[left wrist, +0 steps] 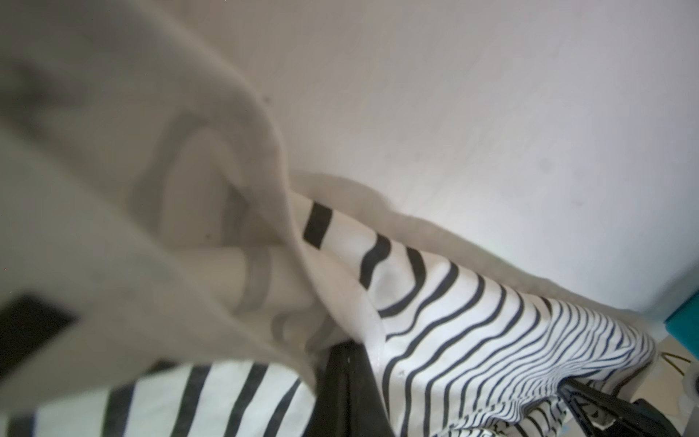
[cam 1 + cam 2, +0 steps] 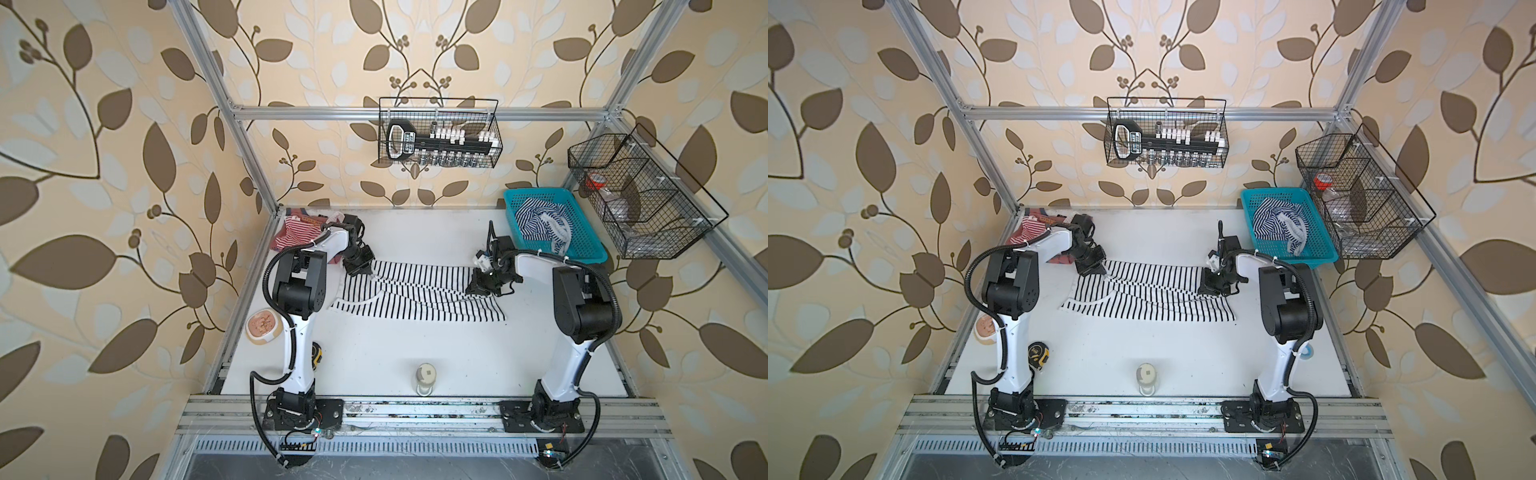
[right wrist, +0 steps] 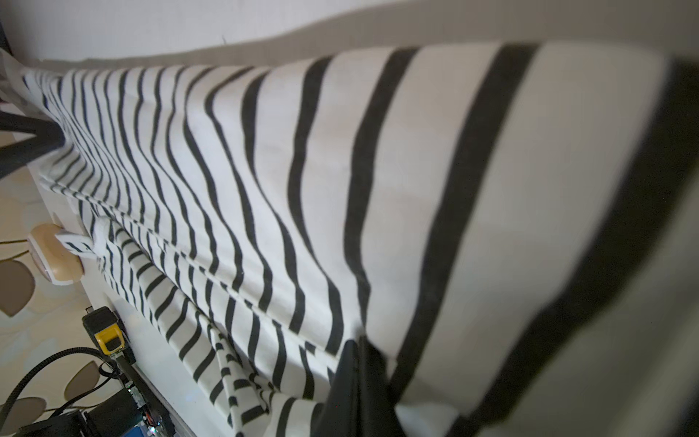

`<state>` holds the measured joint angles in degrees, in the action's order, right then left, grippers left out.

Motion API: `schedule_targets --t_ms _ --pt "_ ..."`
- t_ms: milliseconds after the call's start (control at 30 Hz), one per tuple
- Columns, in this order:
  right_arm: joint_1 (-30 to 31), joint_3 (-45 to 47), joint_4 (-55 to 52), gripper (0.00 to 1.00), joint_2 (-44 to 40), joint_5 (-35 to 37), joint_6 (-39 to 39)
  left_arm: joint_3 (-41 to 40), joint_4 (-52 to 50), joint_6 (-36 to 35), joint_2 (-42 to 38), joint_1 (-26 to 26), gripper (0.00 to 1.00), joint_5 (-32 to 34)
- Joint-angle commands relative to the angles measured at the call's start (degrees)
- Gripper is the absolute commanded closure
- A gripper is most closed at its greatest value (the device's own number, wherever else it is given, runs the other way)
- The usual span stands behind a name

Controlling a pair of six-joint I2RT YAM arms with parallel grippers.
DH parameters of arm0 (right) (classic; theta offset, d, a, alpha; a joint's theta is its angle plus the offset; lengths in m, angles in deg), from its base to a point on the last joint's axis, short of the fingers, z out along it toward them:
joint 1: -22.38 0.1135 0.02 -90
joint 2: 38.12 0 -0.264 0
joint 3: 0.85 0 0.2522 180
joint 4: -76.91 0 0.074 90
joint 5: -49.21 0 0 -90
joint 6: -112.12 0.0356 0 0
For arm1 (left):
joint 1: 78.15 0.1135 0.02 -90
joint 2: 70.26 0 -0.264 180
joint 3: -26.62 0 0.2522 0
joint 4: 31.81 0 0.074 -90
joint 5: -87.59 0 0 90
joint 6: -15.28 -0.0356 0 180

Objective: Fold and stack tank tops
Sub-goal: Rotate the tank top at the center of the table.

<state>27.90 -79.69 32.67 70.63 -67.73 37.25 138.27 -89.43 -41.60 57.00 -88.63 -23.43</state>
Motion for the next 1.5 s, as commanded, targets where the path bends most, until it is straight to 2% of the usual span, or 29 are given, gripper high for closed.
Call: schedule_targets --t_ms 0,200,333,567,700,1033,1300,1467 --pt "0.45 4.39 -4.04 1.00 -2.52 3.64 -0.26 5.15 -2.38 0.12 6.54 -1.27 1.00 2.38" --pt "1.87 11.34 -3.38 1.00 -6.66 4.44 2.35 20.06 -5.20 1.21 16.85 -2.41 1.00 0.84" --pt "5.01 15.54 -2.35 1.00 -8.54 4.26 4.81 31.25 -5.28 2.14 23.25 -3.96 1.00 -0.54" --pt "11.09 18.93 0.80 1.00 -9.43 3.56 10.70 43.49 2.80 8.43 32.83 -5.34 1.00 -5.50" --pt "13.91 18.89 2.95 1.00 -8.78 2.22 13.75 45.31 12.37 13.97 35.90 -5.68 1.00 -7.62" --pt "22.91 17.44 13.41 0.98 -4.42 -4.82 24.01 51.17 32.02 23.82 41.52 -5.87 1.00 -7.84" --pt "24.98 15.80 23.96 0.94 -1.96 -8.70 31.84 52.61 40.06 25.04 41.42 -6.57 1.00 -5.55" --pt "24.86 12.38 24.90 0.90 -3.84 -9.45 32.83 51.49 41.63 24.98 38.26 -6.40 1.00 -6.92"
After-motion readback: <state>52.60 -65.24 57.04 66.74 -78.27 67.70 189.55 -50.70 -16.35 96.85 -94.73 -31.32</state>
